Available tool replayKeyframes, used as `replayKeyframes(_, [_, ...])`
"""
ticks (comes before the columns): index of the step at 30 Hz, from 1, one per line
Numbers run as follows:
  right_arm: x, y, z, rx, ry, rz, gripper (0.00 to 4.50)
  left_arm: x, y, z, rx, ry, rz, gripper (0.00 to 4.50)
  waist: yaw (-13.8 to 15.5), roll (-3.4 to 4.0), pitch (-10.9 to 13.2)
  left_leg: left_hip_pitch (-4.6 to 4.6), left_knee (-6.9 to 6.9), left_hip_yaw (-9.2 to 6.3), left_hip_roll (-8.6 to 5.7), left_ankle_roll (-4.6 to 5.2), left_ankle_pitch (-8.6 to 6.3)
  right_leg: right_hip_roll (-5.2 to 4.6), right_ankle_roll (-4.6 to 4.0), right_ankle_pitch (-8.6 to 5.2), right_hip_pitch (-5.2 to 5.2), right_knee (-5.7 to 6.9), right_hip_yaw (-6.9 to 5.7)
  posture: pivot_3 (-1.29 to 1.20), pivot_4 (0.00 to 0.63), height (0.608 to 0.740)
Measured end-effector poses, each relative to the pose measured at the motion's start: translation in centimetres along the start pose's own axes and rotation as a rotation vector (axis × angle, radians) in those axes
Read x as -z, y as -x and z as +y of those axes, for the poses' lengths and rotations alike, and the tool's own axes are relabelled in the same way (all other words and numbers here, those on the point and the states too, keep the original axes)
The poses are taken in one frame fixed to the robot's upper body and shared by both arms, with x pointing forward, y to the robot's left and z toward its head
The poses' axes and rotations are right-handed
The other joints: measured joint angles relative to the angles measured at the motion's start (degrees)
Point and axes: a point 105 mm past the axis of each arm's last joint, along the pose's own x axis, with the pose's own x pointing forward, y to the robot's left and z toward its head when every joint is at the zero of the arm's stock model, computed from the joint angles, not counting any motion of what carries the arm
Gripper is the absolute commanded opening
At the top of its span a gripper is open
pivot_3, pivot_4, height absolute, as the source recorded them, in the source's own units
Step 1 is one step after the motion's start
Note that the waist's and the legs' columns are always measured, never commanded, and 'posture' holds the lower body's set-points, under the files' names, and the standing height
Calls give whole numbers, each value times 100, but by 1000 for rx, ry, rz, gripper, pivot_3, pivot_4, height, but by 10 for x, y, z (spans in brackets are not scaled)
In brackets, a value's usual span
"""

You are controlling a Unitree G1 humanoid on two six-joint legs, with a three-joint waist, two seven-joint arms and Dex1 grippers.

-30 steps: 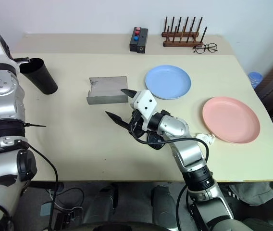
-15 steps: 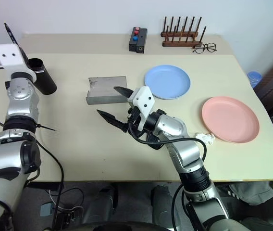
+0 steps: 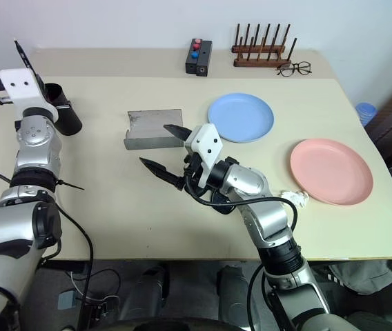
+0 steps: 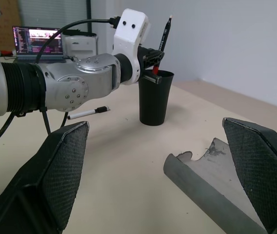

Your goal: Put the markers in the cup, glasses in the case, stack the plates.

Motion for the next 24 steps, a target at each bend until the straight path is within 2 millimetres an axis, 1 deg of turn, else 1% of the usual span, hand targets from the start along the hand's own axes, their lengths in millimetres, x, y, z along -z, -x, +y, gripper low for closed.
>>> replayKeyframes(1, [0,0,0,0,0,0,4500,0,0,-1,2,7,2,1119,0,0,0,0,0,0,0,0,0,0,0,0,0,0,0,0,150,740])
replayKeyframes(6, [0,0,0,0,-1,-1,4500,1,0,-2,0,18,5,3616,-2,0,0,0,0,0,0,0,0,0,0,0,0,0,0,0,150,740])
replayKeyframes(7, [0,0,0,0,-1,-1,4500,1,1,-2,0,19,6,4053,-1,0,0,0,0,0,0,0,0,0,0,0,0,0,0,0,150,740])
replayKeyframes(14, [0,0,0,-1,-5,-2,4500,2,1,-5,4,26,7,4053,-1,0,0,0,0,0,0,0,0,0,0,0,0,0,0,0,150,740])
replayKeyframes(16, [0,0,0,-2,-9,-1,4500,-1,0,-3,-6,36,-4,4053,-1,0,0,0,0,0,0,0,0,0,0,0,0,0,0,0,150,740])
replayKeyframes(18, [0,0,0,-1,-11,0,4500,-10,-1,3,-35,80,-33,4053,-1,0,0,-1,0,0,0,0,0,0,0,0,0,0,0,0,150,740])
replayKeyframes(20, [1,0,0,1,-10,2,4500,-25,-4,20,-86,139,-70,4053,-28,0,0,-1,-2,0,1,0,0,0,0,0,-3,-1,0,0,150,740])
replayKeyframes(21, [1,0,0,2,-10,4,4500,-33,-5,32,-106,159,-88,4286,-47,0,0,0,-5,0,1,0,0,0,0,0,-4,0,1,0,150,740])
replayKeyframes(22, [1,1,0,5,-10,6,4500,-41,-5,44,-124,175,-103,4286,-56,0,0,1,-9,0,2,0,0,0,0,0,-5,1,1,0,150,740])
replayKeyframes(24, [4,3,-1,12,-12,14,4500,-47,-1,67,-151,180,-98,4286,-62,0,0,5,-15,0,2,0,0,0,0,0,-4,3,1,0,150,740])
